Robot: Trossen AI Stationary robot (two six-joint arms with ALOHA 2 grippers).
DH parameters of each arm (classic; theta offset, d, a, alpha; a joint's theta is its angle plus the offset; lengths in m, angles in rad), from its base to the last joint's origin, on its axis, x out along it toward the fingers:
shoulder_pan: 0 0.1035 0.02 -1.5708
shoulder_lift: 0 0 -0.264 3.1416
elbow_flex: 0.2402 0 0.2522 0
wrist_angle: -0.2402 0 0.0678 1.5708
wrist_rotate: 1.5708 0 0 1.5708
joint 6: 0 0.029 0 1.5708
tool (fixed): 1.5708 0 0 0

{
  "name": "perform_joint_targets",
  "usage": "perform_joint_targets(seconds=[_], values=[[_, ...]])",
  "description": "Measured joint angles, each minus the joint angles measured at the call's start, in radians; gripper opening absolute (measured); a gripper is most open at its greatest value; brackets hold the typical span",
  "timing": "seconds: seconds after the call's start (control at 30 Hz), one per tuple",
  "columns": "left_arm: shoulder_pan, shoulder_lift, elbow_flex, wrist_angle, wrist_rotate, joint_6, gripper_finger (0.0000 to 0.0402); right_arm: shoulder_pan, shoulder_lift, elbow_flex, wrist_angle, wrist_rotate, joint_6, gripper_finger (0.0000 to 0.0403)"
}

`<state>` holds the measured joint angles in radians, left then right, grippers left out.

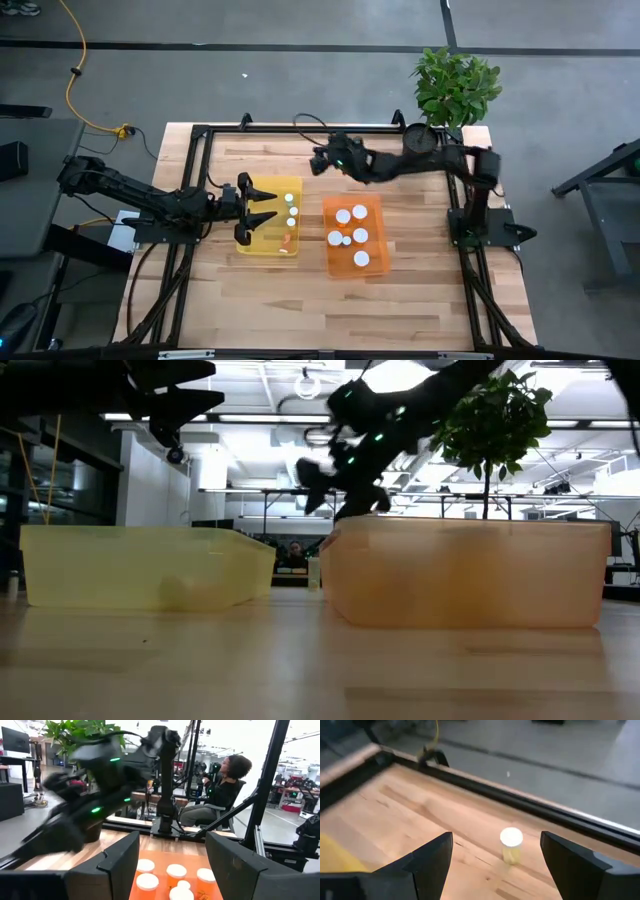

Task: Pick and place medicine bottles into bin by pill shape (circle, oval)
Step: Put the orange bottle pill into the orange bin

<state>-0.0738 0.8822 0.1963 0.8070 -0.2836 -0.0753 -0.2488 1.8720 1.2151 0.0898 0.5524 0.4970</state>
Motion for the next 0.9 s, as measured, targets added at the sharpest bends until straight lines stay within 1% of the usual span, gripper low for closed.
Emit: perform_joint_targets(seconds=[0.17,0.3,0.43,0.57,0.63,0.9], values=[[0.000,0.000,0.000,-0.001,0.000,0.000,0.0218,-0.082,0.146,0.216,-0.239,-0.130,0.044,0.0293],[0.000,0.000,0.000,-0.002,0.000,0.000,0.0218,-0.120,0.230,0.366,-0.428,-0.164,0.046,0.0293],[0.000,0.000,0.000,-0.002,0.000,-0.001,0.0218,-0.144,0.292,0.475,-0.529,-0.218,0.047,0.0293],[0.000,0.000,0.000,-0.002,0.000,-0.003,0.0218,-0.163,0.345,0.547,-0.573,-0.276,0.064,0.0290],[0.000,0.000,0.000,-0.002,0.004,-0.011,0.0218,-0.172,0.365,0.569,-0.591,-0.288,0.064,0.0283],[0.000,0.000,0.000,-0.002,0.006,-0.018,0.0218,-0.191,0.369,0.572,-0.634,-0.270,0.092,0.0242]])
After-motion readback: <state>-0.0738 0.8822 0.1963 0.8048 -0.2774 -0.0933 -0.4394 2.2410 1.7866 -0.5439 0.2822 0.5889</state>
